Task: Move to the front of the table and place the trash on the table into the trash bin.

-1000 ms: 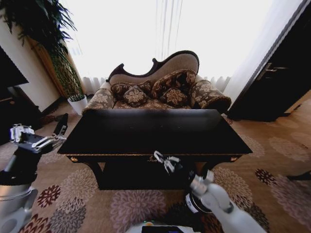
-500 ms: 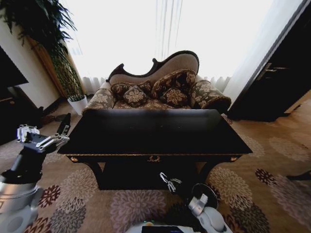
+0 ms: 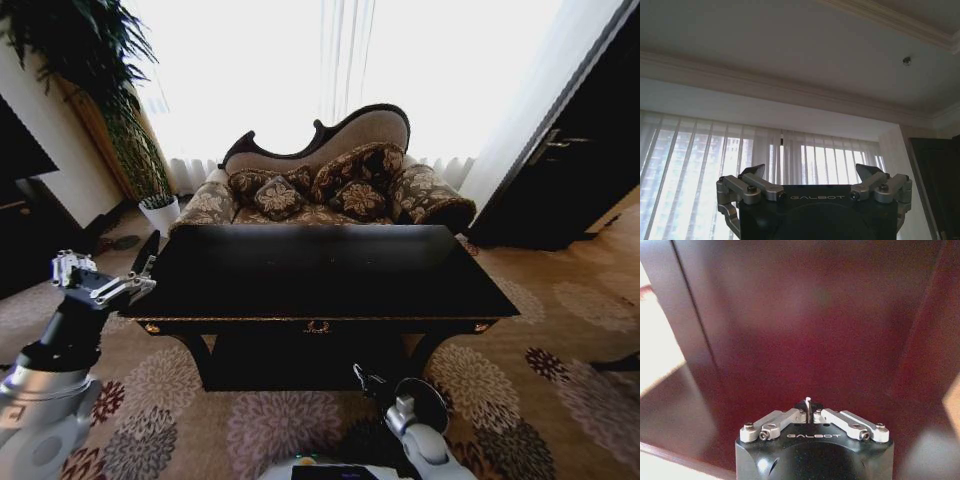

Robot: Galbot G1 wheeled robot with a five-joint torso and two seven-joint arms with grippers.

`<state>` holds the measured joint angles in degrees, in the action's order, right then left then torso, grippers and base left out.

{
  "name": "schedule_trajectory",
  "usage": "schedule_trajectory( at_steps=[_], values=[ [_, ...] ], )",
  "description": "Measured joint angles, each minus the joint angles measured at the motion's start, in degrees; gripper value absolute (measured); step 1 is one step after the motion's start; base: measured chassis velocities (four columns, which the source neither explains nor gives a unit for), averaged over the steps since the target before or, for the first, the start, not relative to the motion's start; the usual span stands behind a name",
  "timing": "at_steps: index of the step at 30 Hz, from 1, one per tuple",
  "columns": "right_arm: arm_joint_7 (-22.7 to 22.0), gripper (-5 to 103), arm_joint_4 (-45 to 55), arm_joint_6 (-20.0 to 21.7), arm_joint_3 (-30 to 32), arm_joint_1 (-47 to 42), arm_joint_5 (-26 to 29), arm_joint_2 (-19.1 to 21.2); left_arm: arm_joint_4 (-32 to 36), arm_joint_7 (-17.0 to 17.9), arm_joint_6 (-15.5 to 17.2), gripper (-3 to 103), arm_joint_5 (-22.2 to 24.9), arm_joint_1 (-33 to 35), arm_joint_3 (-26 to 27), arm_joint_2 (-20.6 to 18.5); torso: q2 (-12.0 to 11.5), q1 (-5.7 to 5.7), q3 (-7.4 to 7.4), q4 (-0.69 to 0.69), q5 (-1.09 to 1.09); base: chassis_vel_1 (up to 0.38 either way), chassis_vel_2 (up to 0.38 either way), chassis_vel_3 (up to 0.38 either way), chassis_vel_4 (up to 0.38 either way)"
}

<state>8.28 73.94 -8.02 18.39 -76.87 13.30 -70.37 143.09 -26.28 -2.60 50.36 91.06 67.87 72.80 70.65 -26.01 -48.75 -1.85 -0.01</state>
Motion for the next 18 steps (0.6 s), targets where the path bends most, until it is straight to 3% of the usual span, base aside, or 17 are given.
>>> schedule_trajectory(
  at_steps=[4, 18],
  values=[
    [-5.22, 2, -6.05, 2.21, -1.70, 4.06, -0.48, 0.66, -0.01, -0.06, -0.16, 100, -0.32, 0.54, 0.31, -0.29, 0.00, 0.00, 0.00, -0.01, 0.00, 0.000, 0.000, 0.000, 0.000],
    [-9.24, 2, -21.73, 6.45, -0.11, 11.79, -2.03, 1.35, -0.62, -0.12, -0.48, 100, 0.46, 0.91, 2.65, -0.94, 0.00, 0.00, 0.00, -0.01, 0.00, 0.000, 0.000, 0.000, 0.000]
  ],
)
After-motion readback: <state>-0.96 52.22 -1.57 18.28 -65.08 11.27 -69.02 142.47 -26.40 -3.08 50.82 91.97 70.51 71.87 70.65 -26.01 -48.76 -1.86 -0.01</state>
